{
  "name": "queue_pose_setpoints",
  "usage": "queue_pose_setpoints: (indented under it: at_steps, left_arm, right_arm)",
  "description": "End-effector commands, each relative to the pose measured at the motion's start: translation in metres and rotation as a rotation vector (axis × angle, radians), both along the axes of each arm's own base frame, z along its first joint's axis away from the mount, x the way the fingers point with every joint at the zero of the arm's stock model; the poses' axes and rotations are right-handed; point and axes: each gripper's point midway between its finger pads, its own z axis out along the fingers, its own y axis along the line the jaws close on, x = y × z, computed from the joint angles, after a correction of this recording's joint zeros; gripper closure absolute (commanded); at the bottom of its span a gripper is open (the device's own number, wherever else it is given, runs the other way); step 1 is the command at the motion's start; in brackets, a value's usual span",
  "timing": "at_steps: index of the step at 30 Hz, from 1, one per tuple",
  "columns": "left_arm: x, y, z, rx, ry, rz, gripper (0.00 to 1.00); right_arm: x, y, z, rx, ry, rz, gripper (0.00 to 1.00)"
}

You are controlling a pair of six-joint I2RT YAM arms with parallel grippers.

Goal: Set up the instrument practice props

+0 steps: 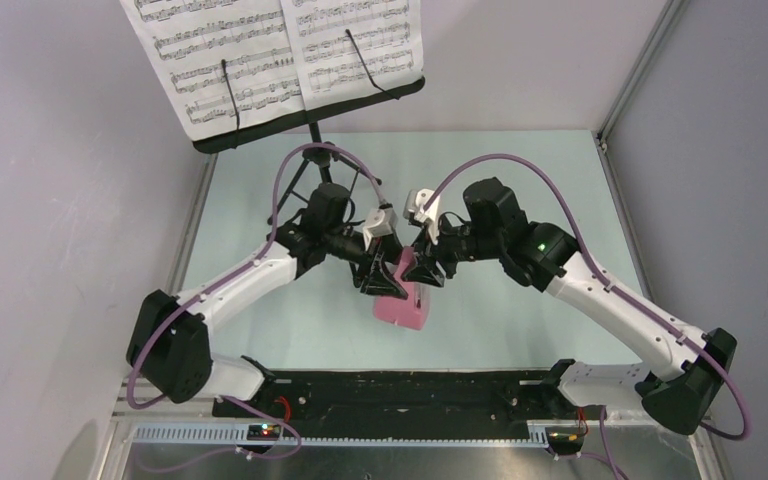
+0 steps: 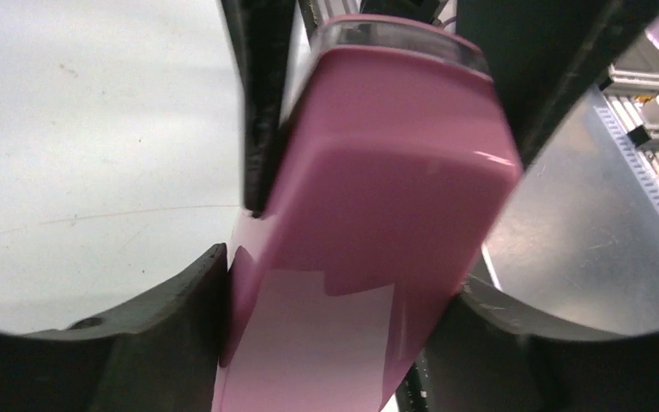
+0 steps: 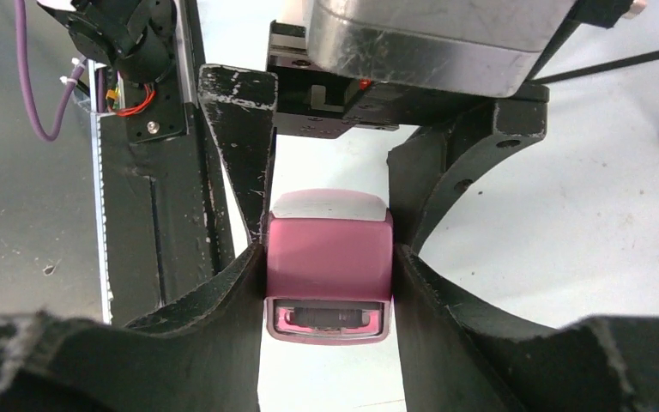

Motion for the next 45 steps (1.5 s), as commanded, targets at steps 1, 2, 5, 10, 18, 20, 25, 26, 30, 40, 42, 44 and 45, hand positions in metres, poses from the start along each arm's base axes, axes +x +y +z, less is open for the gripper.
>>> queue_pose_setpoints:
  at_steps: [1,2,5,10,18,20,25,26,30,40,42,44,45]
  left_arm:
    - [0.012,-0.009,0.012,-0.015,-0.029,0.019,0.48]
    - [0.015,-0.010,0.009,-0.007,-0.025,0.024,0.52]
    - [0.025,-0.013,-0.002,0.021,-0.035,0.059,0.67]
    - [0.045,-0.019,-0.014,0.054,-0.057,0.097,0.72]
    - [0.068,-0.026,-0.043,0.090,-0.141,0.092,0.85]
    - [0.069,-0.024,-0.058,0.109,-0.160,0.084,0.85]
    - [0.067,-0.021,-0.083,0.121,-0.194,0.071,0.86]
    - [0.065,-0.018,-0.093,0.138,-0.179,0.089,0.87]
    - [0.071,-0.021,-0.109,0.129,-0.240,0.147,0.89]
    - [0.067,-0.027,-0.151,0.173,-0.302,0.216,0.88]
    - [0.066,-0.026,-0.152,0.178,-0.302,0.219,0.87]
    - [0.065,-0.023,-0.152,0.186,-0.325,0.214,0.87]
    - [0.065,-0.022,-0.151,0.192,-0.331,0.209,0.87]
  right_arm:
    - [-0.013,0.017,0.055,0.145,-0.101,0.108,1.00]
    - [-0.013,0.016,0.053,0.136,-0.093,0.109,1.00]
    - [-0.011,0.016,0.042,0.102,-0.069,0.098,0.91]
    - [0.005,0.014,0.013,0.014,-0.047,0.015,0.75]
    - [0.028,0.012,-0.016,-0.017,-0.010,-0.083,0.50]
    - [0.030,0.012,-0.021,-0.005,0.000,-0.091,0.46]
    - [0.032,0.007,-0.038,-0.006,0.025,-0.123,0.42]
    - [0.031,0.006,-0.040,-0.008,0.030,-0.126,0.41]
    - [0.029,0.003,-0.044,-0.010,0.040,-0.136,0.40]
    - [0.030,-0.007,-0.037,0.017,0.089,-0.175,0.32]
    - [0.026,-0.015,-0.040,0.003,0.117,-0.178,0.33]
    - [0.023,-0.022,-0.040,0.001,0.112,-0.175,0.35]
    - [0.021,-0.024,-0.042,-0.004,0.112,-0.172,0.37]
